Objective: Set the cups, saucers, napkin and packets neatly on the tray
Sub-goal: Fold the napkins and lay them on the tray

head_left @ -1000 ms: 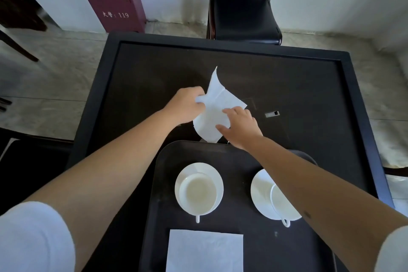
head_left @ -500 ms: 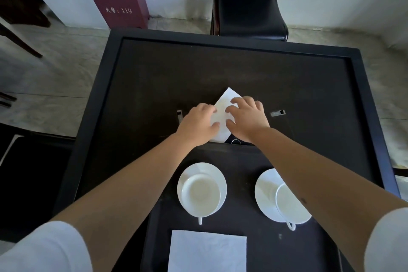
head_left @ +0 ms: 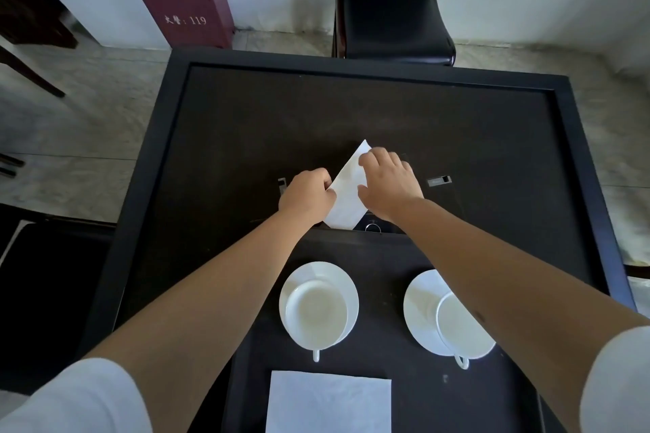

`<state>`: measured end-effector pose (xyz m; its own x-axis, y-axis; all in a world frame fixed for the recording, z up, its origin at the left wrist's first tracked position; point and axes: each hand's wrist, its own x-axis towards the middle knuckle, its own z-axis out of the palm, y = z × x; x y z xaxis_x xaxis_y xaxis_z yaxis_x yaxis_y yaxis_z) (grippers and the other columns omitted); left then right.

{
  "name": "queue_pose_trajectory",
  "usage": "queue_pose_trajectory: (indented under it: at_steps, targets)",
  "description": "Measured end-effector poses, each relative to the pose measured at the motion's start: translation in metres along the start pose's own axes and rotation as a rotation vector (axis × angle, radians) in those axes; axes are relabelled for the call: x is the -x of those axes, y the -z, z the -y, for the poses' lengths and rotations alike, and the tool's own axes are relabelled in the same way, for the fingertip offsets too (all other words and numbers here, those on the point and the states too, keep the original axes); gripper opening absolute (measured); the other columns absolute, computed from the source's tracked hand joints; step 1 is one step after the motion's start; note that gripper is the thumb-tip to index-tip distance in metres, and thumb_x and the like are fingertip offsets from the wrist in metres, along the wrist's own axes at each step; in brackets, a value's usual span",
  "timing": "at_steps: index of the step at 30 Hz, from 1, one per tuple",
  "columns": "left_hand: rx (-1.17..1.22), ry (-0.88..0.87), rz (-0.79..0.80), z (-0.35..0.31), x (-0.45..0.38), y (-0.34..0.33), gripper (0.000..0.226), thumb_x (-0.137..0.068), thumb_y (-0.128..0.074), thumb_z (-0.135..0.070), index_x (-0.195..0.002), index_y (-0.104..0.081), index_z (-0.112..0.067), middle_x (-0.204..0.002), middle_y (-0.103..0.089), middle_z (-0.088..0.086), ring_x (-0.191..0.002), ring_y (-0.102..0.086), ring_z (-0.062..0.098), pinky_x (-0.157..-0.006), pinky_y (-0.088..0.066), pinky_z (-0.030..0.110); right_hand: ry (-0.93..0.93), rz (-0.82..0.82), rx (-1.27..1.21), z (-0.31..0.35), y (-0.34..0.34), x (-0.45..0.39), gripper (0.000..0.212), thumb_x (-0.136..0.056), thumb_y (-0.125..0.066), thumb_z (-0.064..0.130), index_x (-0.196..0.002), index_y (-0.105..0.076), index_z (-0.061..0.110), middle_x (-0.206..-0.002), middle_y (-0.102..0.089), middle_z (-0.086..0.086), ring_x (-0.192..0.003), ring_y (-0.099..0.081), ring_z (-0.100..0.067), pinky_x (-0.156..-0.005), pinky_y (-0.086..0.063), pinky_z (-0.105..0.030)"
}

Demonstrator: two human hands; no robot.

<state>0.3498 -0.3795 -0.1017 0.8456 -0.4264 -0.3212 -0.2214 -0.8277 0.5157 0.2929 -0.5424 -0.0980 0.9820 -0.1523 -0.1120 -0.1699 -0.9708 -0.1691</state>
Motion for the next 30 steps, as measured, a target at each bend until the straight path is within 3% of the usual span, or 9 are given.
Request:
queue_pose_trajectory:
  at_steps: [3, 6, 8, 11, 15, 17, 22, 27, 30]
  targets:
    - [-0.049, -0.27, -0.061, 0.002, 0.006, 0.008, 0.011, -0.091, -0.059, -0.014, -0.083, -0.052, -0.018, -0.088, -0.053, -0.001, -0.07, -0.053, 0.016, -0.057, -0.046, 0.027, 0.078, 0.028, 0.043, -0.003, 0.013, -0.011, 0.069, -0.084, -0.068, 0.026, -0.145, -0.033, 0.028, -0.156, -0.024, -0.009, -0.14, -0.024, -0.034, -0.109, -0.03, -0.049]
    - [-0.117, -0.43, -0.107, 0.005, 0.014, 0.021, 0.011, -0.091, -0.059, -0.015, -0.084, -0.051, -0.018, -0.092, -0.055, -0.002, -0.072, -0.052, 0.015, -0.057, -0.048, 0.032, 0.19, 0.165, 0.153, -0.008, 0.032, -0.025, 0.049, -0.085, -0.069, 0.036, -0.131, -0.053, 0.039, -0.158, -0.023, -0.002, -0.145, -0.008, -0.033, -0.112, -0.013, -0.056]
    - [-0.087, -0.418, -0.123, 0.008, 0.019, 0.03, 0.009, -0.092, -0.057, -0.017, -0.086, -0.052, -0.02, -0.089, -0.058, -0.003, -0.072, -0.054, 0.015, -0.058, -0.051, 0.034, 0.231, 0.223, 0.163, -0.011, 0.044, -0.028, 0.023, -0.089, -0.063, 0.035, -0.112, -0.066, 0.037, -0.147, -0.043, 0.007, -0.142, -0.019, -0.026, -0.109, -0.012, -0.054]
    - [-0.015, -0.353, -0.091, 0.014, 0.029, 0.045, 0.008, -0.095, -0.058, -0.02, -0.091, -0.053, -0.025, -0.09, -0.063, -0.004, -0.075, -0.059, 0.012, -0.062, -0.053, 0.029, 0.172, 0.311, 0.122, -0.011, 0.059, -0.02, 0.012, -0.091, -0.058, 0.036, -0.097, -0.068, 0.033, -0.113, -0.063, 0.011, -0.119, -0.045, -0.019, -0.094, -0.025, -0.044]
    - [0.055, -0.301, -0.038, 0.02, 0.051, 0.067, 0.011, -0.095, -0.061, -0.02, -0.091, -0.055, -0.029, -0.089, -0.062, -0.009, -0.077, -0.06, 0.009, -0.063, -0.047, 0.019, 0.005, 0.41, -0.305, -0.008, 0.082, 0.013, 0.006, -0.089, -0.067, 0.034, -0.084, -0.065, 0.032, -0.094, -0.068, 0.005, -0.08, -0.06, -0.015, -0.067, -0.041, -0.03]
    - [0.154, -0.256, -0.012, 0.019, 0.066, 0.079, 0.009, -0.094, -0.061, -0.021, -0.088, -0.06, -0.028, -0.086, -0.064, -0.011, -0.078, -0.061, 0.008, -0.063, -0.045, 0.017, -0.045, 0.396, -0.471, -0.003, 0.094, 0.036, 0.012, -0.088, -0.07, 0.033, -0.077, -0.066, 0.034, -0.084, -0.069, 0.008, -0.075, -0.063, -0.014, -0.061, -0.047, -0.026]
    - [0.37, -0.14, 0.028, 0.011, 0.112, 0.101, 0.005, -0.089, -0.062, -0.03, -0.084, -0.064, -0.029, -0.085, -0.067, -0.009, -0.079, -0.061, 0.004, -0.063, -0.047, 0.021, -0.149, 0.274, -0.843, 0.007, 0.108, 0.1, 0.006, -0.083, -0.076, 0.029, -0.081, -0.07, 0.03, -0.082, -0.071, 0.006, -0.079, -0.067, -0.015, -0.07, -0.052, -0.03]
    - [0.815, -0.038, 0.11, 0.007, 0.178, 0.109, 0.012, -0.076, -0.068, -0.04, -0.081, -0.07, -0.03, -0.089, -0.073, 0.002, -0.09, -0.069, 0.028, -0.076, -0.056, 0.042, -0.231, 0.234, -1.411, 0.025, 0.111, 0.175, 0.013, -0.083, -0.074, 0.014, -0.095, -0.077, 0.018, -0.1, -0.075, -0.01, -0.094, -0.071, -0.029, -0.075, -0.058, -0.033]
    - [1.021, 0.054, 0.209, 0.011, 0.212, 0.107, 0.009, -0.079, -0.07, -0.033, -0.087, -0.073, -0.027, -0.094, -0.075, 0.003, -0.094, -0.07, 0.026, -0.07, -0.057, 0.036, -0.288, 0.151, -1.606, 0.042, 0.106, 0.21, 0.027, -0.078, -0.073, 0.02, -0.103, -0.074, 0.01, -0.108, -0.072, -0.017, -0.098, -0.069, -0.033, -0.08, -0.058, -0.039]
